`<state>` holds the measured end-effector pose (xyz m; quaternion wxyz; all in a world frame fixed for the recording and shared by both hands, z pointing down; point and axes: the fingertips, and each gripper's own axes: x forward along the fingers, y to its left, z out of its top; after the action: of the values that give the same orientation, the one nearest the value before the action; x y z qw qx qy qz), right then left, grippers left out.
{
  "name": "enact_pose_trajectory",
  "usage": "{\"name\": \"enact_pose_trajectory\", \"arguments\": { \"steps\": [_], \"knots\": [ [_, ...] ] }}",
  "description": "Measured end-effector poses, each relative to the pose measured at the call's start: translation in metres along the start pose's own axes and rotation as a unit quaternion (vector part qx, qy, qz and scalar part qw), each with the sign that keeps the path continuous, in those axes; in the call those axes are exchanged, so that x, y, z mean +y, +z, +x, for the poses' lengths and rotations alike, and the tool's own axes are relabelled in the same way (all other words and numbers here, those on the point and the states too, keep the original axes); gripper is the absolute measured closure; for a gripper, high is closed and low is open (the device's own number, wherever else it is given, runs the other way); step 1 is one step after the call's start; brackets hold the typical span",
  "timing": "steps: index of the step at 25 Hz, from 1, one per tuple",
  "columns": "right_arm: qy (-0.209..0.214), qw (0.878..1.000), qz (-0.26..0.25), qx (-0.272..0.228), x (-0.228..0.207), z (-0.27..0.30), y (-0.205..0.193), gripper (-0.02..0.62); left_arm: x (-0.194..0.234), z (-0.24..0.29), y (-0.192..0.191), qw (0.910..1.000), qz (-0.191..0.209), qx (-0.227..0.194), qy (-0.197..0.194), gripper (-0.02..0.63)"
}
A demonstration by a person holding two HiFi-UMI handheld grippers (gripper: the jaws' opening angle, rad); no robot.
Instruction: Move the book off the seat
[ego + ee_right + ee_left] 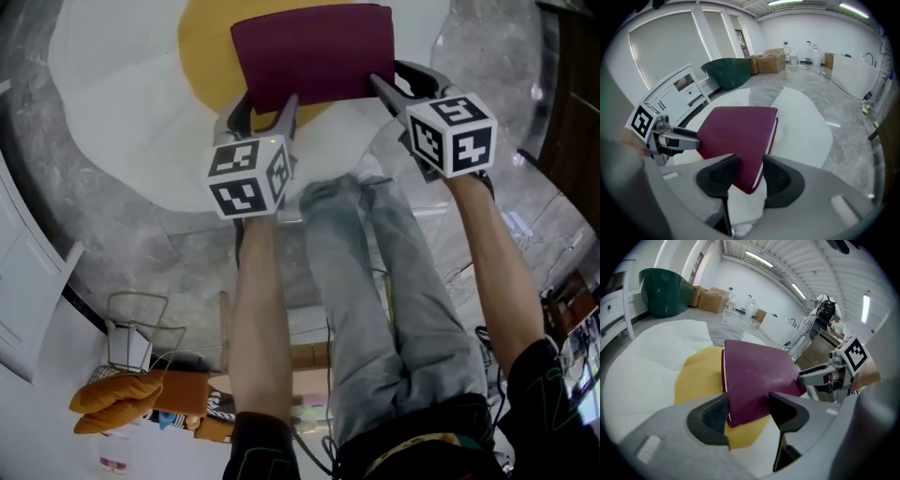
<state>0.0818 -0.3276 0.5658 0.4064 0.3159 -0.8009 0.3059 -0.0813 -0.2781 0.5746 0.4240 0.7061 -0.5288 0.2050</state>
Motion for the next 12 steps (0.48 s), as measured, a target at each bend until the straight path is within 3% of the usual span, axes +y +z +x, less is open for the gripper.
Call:
{"name": "enact_pose_trajectory", "arguments": {
  "steps": [6, 10, 12],
  "knots": [
    [0.025, 0.997, -0.074, -0.020, 0.028, -0.035, 0.020, 0.445, -0.013, -0.059, -0.007, 0.9957, -0.052, -0.058, 0.050, 0.362],
    [0.056, 0.991, -0.118, -0.026, 0.058, -0.060, 0.029, 0.451, -0.022, -0.106, -0.021, 0.9875, -0.097, -0.087, 0.088, 0.374],
    [0.078, 0.985, -0.149, -0.033, 0.077, -0.066, 0.041, 0.456, -0.021, -0.129, -0.026, 0.9794, -0.125, -0.109, 0.116, 0.376]
  ]
}}
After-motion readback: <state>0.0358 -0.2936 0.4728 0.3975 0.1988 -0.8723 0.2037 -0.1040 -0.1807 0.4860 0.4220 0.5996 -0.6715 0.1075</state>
